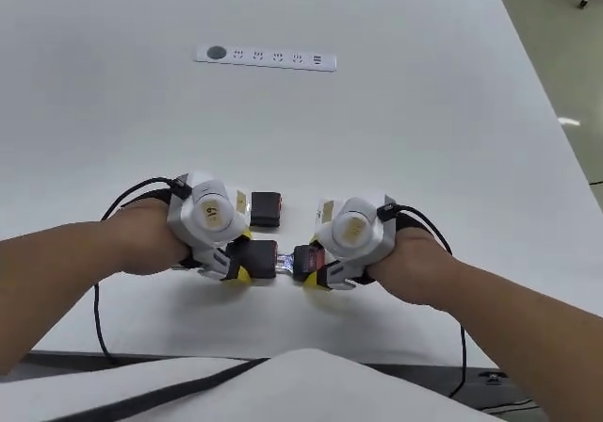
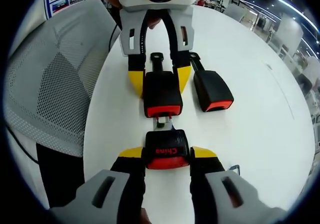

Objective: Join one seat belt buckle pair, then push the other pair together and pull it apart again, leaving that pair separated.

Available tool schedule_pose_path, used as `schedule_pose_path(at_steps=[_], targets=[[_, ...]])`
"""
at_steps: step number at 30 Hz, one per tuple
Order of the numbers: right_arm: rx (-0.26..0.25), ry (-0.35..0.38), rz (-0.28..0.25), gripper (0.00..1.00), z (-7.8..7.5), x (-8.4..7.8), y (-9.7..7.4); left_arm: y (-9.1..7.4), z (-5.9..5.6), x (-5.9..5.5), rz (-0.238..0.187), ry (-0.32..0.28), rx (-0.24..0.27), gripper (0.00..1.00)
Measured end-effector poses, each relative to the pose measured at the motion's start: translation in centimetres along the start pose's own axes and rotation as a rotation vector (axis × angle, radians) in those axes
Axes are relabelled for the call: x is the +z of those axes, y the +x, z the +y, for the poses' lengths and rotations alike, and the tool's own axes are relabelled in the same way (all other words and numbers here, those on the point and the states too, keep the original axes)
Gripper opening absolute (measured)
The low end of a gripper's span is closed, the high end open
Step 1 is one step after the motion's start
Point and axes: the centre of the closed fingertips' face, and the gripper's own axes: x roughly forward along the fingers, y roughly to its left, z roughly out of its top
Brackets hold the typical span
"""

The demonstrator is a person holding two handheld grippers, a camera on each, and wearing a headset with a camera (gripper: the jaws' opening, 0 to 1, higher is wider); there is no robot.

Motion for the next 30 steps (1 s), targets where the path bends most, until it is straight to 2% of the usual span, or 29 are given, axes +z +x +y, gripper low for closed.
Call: schedule_pose_path(at_steps=[7,16,20,30], targets=[[0.015,-0.023,0.039,0.31,-0.1,0.2,0.2,-0.1,-0.1,0.0,0.006,0.004,-0.003,0.34],[0.019,-0.022,0.034,0.31,-0.2,0.4,0.2,-0.1,0.2,0.0,-0.001,0.002,-0.005,0.34],[0.017,-0.045,0.054,0.31,-0.3,0.6,0.3,-0.1,0.2,-0.1,-0.002,0.002,-0.006,0.33],[0.020,-0.025,0.018,0.31,-0.1,1.5,0.8,-0.1,0.2,-0.2,-0.007,0.005,-0.006,0.33]])
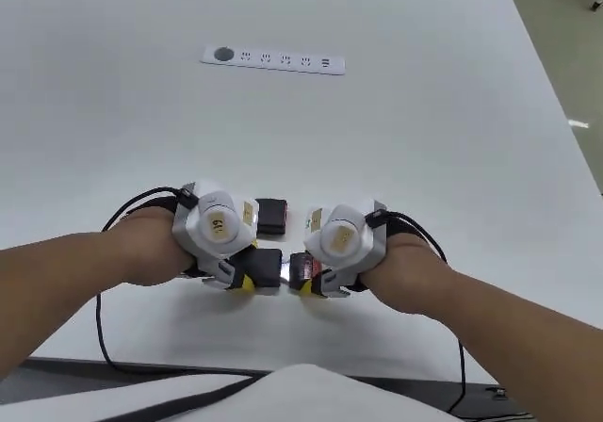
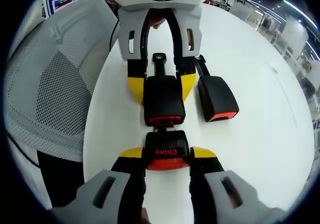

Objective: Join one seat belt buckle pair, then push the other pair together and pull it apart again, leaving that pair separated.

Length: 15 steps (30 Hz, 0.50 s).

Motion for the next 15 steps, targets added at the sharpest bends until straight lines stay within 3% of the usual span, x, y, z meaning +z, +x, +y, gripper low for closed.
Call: schedule_pose_path(at_steps=[5,6,9,15], targets=[[0.000,0.037,-0.049,0.31,0.1,0.8,0.5,0.0,0.1,0.0,0.004,0.004,-0.002,0.33],[0.018,0.056,-0.040,0.31,0.6,0.4,0.7,0.0,0.2,0.0,0.002,0.003,0.000,0.33],[0.011,0.063,-0.057,0.31,0.0,0.3,0.8,0.0,0.2,0.0,-0.002,0.000,0.000,0.33],[0.012,0.040,-0.051,0.31,-0.2,0.3,0.8,-0.1,0.2,-0.1,-0.009,0.004,-0.004,0.34]])
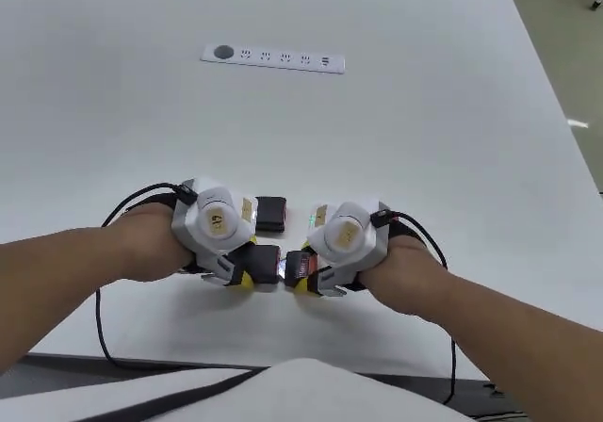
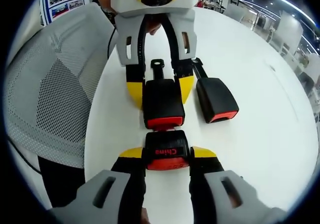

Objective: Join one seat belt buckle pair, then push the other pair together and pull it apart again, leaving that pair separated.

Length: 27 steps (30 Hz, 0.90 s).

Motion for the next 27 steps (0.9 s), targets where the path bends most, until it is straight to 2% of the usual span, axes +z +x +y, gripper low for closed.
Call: schedule_pose_path(at_steps=[4,16,19,27], targets=[[-0.001,-0.048,0.018,0.30,-0.12,-0.06,-0.12,-0.08,0.07,-0.13,0.002,0.008,-0.001,0.33],[-0.009,-0.018,0.005,0.30,-0.38,-0.05,-0.39,-0.10,-0.08,-0.04,-0.015,0.001,-0.005,0.33],[-0.007,0.006,-0.017,0.30,-0.34,-0.13,-0.52,-0.09,-0.01,-0.04,-0.019,-0.007,-0.002,0.33],[-0.010,-0.015,-0.008,0.31,0.06,-0.13,-0.69,-0.09,-0.06,-0.06,-0.003,0.000,-0.001,0.33]])
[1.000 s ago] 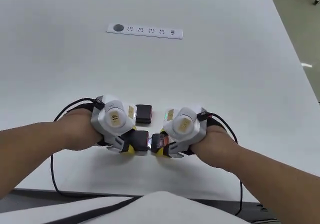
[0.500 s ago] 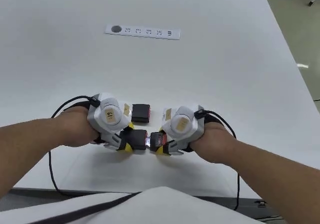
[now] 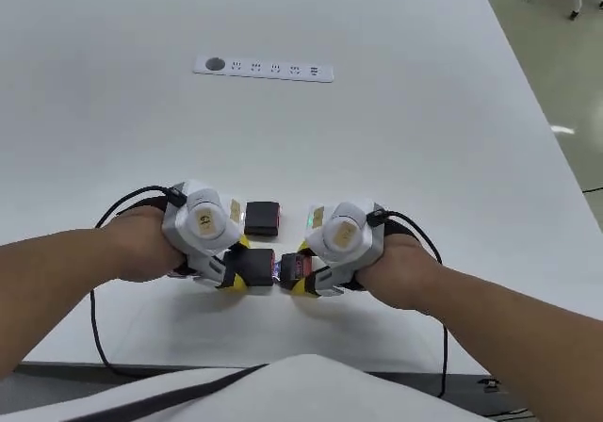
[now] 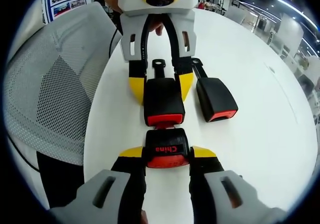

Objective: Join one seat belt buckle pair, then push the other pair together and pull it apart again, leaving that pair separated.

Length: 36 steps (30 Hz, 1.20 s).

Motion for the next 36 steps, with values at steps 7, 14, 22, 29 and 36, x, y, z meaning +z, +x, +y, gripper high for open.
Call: schedule_pose_path(at_steps=[7,14,22,29,36], targets=[[0.010,0.038,0.004,0.32,0.1,0.1,-0.2,0.0,-0.1,0.0,-0.002,-0.021,-0.002,0.33],[0.005,0.047,0.015,0.33,0.3,0.0,-0.1,0.1,-0.1,0.0,0.015,-0.038,0.010,0.35],[-0.007,0.057,-0.006,0.32,0.6,0.7,-0.5,-0.5,-0.7,1.0,-0.013,-0.071,0.029,0.36],[-0.057,0.068,-0.075,0.30,-1.4,2.5,-3.3,-2.9,0.4,3.7,-0.084,-0.047,0.044,0.36],[-0.084,0.068,-0.069,0.31,-3.4,1.8,-4.8,-3.1,3.7,3.7,-0.072,-0.025,0.090,0.37]])
